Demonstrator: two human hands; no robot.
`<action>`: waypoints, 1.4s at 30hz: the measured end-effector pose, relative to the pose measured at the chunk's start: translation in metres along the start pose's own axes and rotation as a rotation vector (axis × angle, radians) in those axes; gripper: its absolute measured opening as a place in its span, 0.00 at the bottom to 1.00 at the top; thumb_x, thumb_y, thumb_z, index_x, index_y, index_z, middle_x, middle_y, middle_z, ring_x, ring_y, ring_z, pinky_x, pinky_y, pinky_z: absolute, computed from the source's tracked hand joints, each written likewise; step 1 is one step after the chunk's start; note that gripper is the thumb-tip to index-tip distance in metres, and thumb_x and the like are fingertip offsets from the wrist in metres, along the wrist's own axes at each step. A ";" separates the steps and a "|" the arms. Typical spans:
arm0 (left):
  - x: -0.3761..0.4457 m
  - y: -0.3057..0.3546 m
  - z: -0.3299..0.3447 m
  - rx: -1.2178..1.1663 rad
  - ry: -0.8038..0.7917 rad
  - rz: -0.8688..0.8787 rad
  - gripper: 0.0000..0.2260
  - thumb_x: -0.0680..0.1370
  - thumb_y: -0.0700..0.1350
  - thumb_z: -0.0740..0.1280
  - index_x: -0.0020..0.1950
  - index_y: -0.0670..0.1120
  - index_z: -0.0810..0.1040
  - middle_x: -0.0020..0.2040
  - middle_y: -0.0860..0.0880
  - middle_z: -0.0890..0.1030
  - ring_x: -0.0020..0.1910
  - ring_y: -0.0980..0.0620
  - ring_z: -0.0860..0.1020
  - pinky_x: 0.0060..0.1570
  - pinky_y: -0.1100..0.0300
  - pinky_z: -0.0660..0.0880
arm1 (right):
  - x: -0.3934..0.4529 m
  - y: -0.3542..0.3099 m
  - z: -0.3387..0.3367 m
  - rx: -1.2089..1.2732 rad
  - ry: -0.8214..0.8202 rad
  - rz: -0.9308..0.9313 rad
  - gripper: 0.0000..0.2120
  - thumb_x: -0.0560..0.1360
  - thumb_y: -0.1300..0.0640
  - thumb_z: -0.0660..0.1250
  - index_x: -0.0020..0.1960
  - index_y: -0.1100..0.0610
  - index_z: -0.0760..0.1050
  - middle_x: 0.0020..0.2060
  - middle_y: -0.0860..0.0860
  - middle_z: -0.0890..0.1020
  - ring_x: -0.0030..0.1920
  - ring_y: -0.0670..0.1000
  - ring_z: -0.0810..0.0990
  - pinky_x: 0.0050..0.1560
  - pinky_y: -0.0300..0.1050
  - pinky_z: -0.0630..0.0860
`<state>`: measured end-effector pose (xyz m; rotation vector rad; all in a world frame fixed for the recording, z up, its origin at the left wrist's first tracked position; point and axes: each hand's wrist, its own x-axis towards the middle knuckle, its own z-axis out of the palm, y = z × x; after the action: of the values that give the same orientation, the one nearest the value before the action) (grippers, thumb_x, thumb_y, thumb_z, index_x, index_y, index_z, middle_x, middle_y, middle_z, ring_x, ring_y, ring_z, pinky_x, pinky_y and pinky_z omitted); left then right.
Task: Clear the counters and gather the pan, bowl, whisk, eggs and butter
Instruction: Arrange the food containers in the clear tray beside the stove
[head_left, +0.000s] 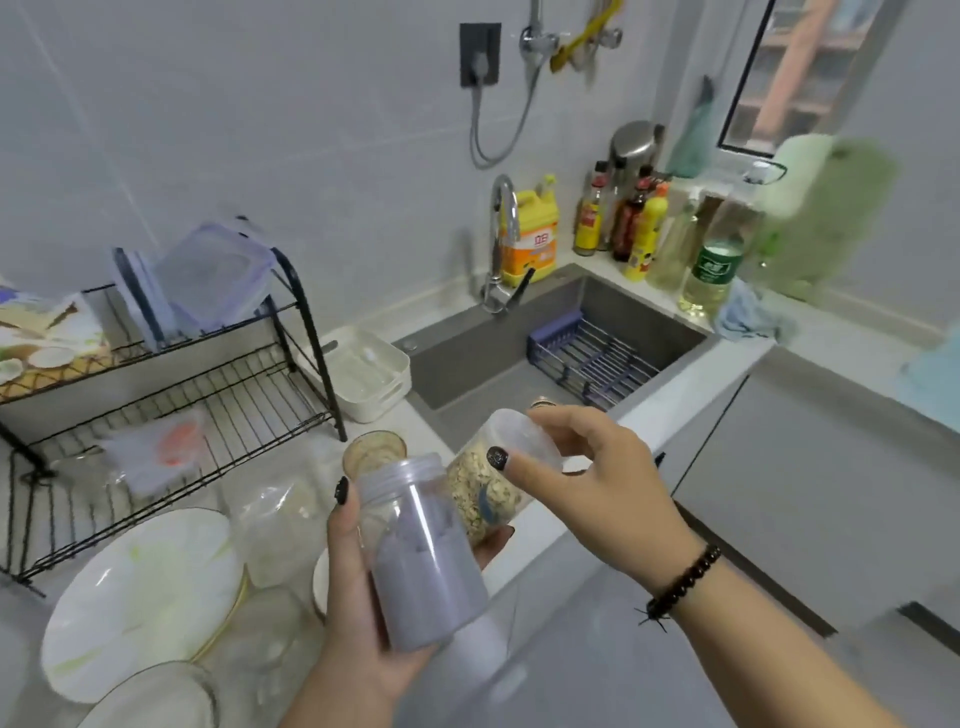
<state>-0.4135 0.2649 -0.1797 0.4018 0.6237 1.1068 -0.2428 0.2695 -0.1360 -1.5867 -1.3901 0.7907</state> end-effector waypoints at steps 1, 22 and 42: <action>0.006 -0.010 0.014 0.027 -0.042 -0.020 0.36 0.55 0.69 0.74 0.53 0.45 0.85 0.56 0.37 0.82 0.51 0.37 0.83 0.67 0.36 0.65 | -0.001 0.006 -0.016 -0.012 0.061 0.027 0.23 0.60 0.36 0.71 0.51 0.46 0.76 0.48 0.41 0.79 0.49 0.40 0.78 0.50 0.38 0.77; 0.112 -0.301 0.311 0.113 -0.396 -0.438 0.28 0.57 0.64 0.73 0.45 0.44 0.86 0.50 0.37 0.84 0.48 0.37 0.83 0.53 0.34 0.76 | -0.037 0.150 -0.405 -0.191 0.468 0.117 0.23 0.68 0.49 0.74 0.61 0.41 0.73 0.54 0.37 0.74 0.53 0.36 0.74 0.54 0.35 0.72; 0.218 -0.564 0.544 0.325 -0.595 -0.977 0.45 0.46 0.59 0.83 0.58 0.39 0.80 0.57 0.35 0.81 0.54 0.34 0.81 0.56 0.29 0.71 | -0.067 0.290 -0.680 -0.300 0.907 0.559 0.26 0.69 0.43 0.71 0.65 0.42 0.71 0.51 0.39 0.73 0.51 0.38 0.74 0.51 0.31 0.71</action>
<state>0.3995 0.2389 -0.1547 0.5825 0.3746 -0.0673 0.4717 0.0691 -0.1097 -2.2112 -0.4118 0.0767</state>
